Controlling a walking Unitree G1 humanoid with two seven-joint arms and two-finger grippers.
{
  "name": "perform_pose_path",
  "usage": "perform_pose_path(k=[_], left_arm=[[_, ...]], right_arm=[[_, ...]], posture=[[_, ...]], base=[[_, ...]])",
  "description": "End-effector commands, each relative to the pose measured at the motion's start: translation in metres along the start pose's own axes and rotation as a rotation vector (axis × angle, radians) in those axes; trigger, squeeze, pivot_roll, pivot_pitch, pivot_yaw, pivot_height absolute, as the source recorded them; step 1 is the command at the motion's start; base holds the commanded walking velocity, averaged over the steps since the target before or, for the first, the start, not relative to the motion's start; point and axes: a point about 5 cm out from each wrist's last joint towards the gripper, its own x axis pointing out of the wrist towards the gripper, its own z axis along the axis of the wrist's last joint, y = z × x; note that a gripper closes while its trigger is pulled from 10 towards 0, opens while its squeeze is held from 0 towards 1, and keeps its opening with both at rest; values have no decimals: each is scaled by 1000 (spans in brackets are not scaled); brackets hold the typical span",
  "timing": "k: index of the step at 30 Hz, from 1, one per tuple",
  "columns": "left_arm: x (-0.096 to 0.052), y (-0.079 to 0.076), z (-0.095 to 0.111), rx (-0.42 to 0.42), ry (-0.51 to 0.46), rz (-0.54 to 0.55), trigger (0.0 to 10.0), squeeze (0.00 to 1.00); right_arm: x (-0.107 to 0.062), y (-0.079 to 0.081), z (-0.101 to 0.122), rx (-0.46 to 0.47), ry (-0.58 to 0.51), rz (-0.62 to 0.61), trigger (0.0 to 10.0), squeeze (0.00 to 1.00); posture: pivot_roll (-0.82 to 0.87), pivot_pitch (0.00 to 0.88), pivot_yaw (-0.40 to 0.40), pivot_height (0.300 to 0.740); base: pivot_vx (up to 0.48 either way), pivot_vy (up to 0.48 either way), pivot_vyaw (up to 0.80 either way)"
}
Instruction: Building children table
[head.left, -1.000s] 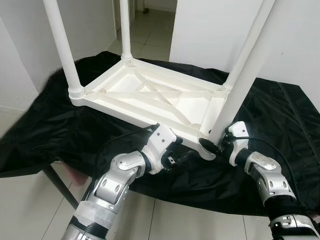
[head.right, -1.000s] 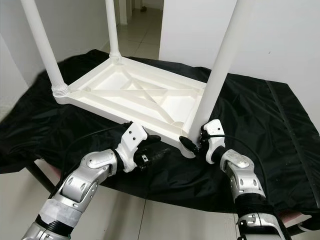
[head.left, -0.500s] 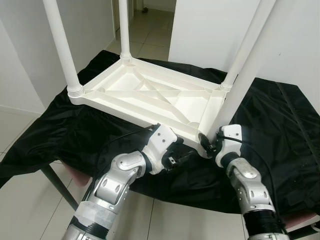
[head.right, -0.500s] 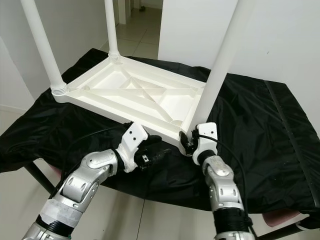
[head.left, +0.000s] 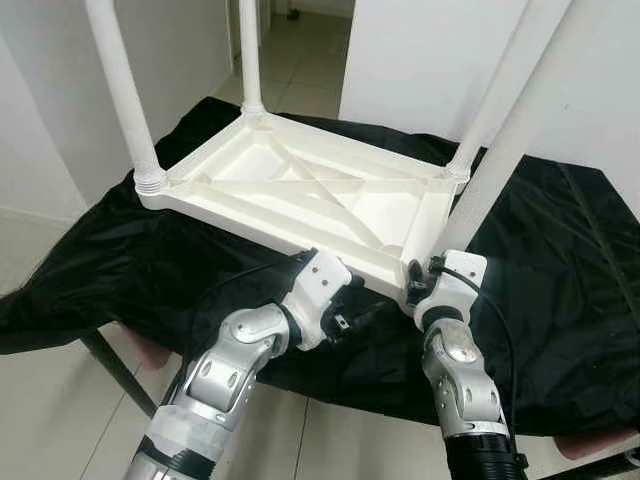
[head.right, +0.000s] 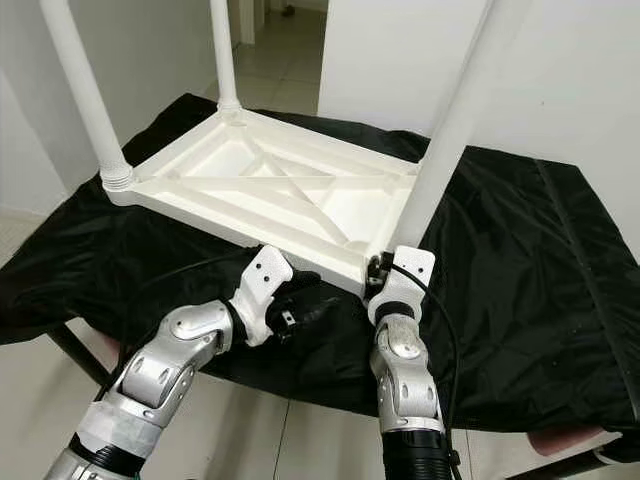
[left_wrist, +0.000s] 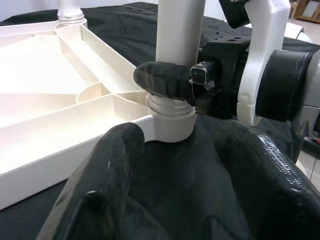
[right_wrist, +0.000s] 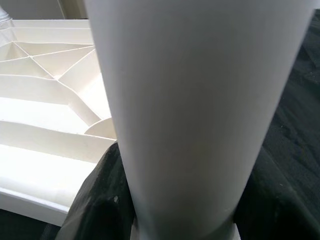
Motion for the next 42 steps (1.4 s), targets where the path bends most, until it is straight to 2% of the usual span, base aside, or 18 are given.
perform_pose_path(k=[1, 3, 4, 6, 7, 12, 15, 16, 17, 18, 25, 30, 34, 36, 37, 38, 39, 42], left_arm=[[0, 0, 0, -6, 5, 31, 10000, 0], [0, 0, 0, -7, 5, 33, 10000, 0], [0, 0, 0, -7, 5, 34, 10000, 0], [0, 0, 0, -7, 5, 34, 10000, 0], [0, 0, 0, -8, 5, 36, 10000, 0], [0, -1, 0, -11, 3, 39, 10000, 0], [0, -1, 0, -11, 2, 41, 10000, 0], [0, -1, 0, -11, 1, 42, 10000, 0], [0, -1, 0, -11, 1, 42, 10000, 0], [0, 0, 0, -11, 1, 43, 10000, 0], [2, 3, 1, -3, -3, 44, 10000, 0], [3, 4, 3, 0, -6, 45, 10000, 0], [4, 6, 4, 8, -8, 49, 10000, 0], [4, 6, 4, 8, -8, 49, 10000, 0], [4, 7, 5, 10, -9, 52, 10000, 0], [4, 7, 5, 10, -9, 52, 10000, 0], [3, 7, 5, 12, -10, 56, 10000, 0], [3, 8, 6, 15, -11, 61, 10000, 0]], right_arm=[[-7, 13, 5, 84, -24, 40, 10000, 0], [-7, 14, 4, 87, -24, 65, 10000, 0], [-8, 15, 4, 91, -24, 82, 10000, 298], [-8, 15, 4, 91, -24, 82, 10000, 298], [-9, 15, 5, 92, -29, 92, 10000, 1000], [-13, 3, 11, 55, -66, 151, 10000, 1000], [-13, -10, 10, 31, -52, 239, 10000, 984], [-12, -16, 10, 3, -55, 275, 10000, 51], [-12, -16, 10, 3, -55, 275, 10000, 51], [-11, -23, 9, -6, -50, 318, 10000, 0], [2, -53, 11, -146, -12, 570, 10000, 0], [12, -57, 13, -188, 15, 634, 10000, 0], [32, -54, 18, -255, 38, 710, 10000, 0], [35, -53, 19, -261, 37, 726, 10000, 0], [39, -51, 20, -268, 46, 750, 5686, 0], [39, -51, 20, -268, 46, 750, 5686, 0], [41, -49, 19, -272, 59, 769, 0, 0], [42, -49, 16, -291, 81, 795, 0, 0]], posture=[[-11, 0, -92, 740], [-11, 0, -92, 740], [-11, 0, -92, 740], [-11, 0, -92, 740], [-11, 0, -98, 740], [-12, 0, -104, 740], [-14, 0, -106, 740], [-13, 0, -107, 740], [-13, 0, -107, 740], [-13, 0, -107, 740], [-17, 0, -103, 740], [-14, 0, -100, 740], [-6, 0, -99, 740], [-2, 0, -101, 740], [2, 0, -103, 740], [2, 0, -103, 740], [2, 0, -103, 740], [2, 0, -103, 740]], base=[[0, 0, 0], [0, 0, 0], [0, 0, 0], [0, 0, 0], [0, 0, 0], [0, 0, 0], [0, 0, 0], [0, 0, 0], [0, 0, 0], [0, 0, 0], [0, 0, 0], [0, 0, 0], [0, 0, 0], [0, 0, 0], [0, 0, 0], [0, 0, 0], [0, 0, 0], [0, 0, 0]])
